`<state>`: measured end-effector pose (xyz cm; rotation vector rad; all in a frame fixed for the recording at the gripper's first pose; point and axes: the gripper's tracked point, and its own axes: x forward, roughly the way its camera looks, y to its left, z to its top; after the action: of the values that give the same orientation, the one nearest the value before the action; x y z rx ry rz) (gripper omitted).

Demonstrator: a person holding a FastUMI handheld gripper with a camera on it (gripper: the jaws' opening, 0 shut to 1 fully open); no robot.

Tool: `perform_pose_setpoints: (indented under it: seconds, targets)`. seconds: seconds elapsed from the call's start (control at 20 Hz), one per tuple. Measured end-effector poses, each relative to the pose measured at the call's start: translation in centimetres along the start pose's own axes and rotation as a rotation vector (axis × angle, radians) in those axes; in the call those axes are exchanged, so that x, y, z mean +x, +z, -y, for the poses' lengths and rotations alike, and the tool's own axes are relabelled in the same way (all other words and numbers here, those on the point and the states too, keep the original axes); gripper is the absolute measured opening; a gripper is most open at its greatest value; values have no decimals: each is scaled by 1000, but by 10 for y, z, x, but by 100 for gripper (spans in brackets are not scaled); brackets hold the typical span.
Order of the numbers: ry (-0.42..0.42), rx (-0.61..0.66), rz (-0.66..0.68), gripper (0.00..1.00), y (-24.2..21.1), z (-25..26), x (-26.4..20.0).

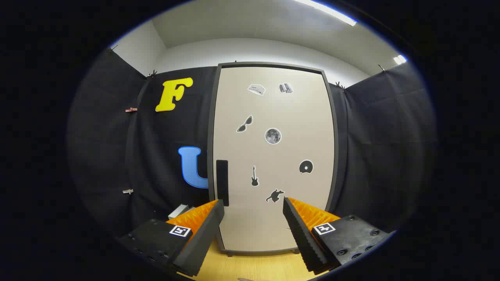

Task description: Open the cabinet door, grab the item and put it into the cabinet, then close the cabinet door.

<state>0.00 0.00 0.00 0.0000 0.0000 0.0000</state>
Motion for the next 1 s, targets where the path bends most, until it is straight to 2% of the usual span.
perform_pose_setpoints:
  seconds: [1.0]
  targets:
    - [28,17,20,97,5,-16,-1]
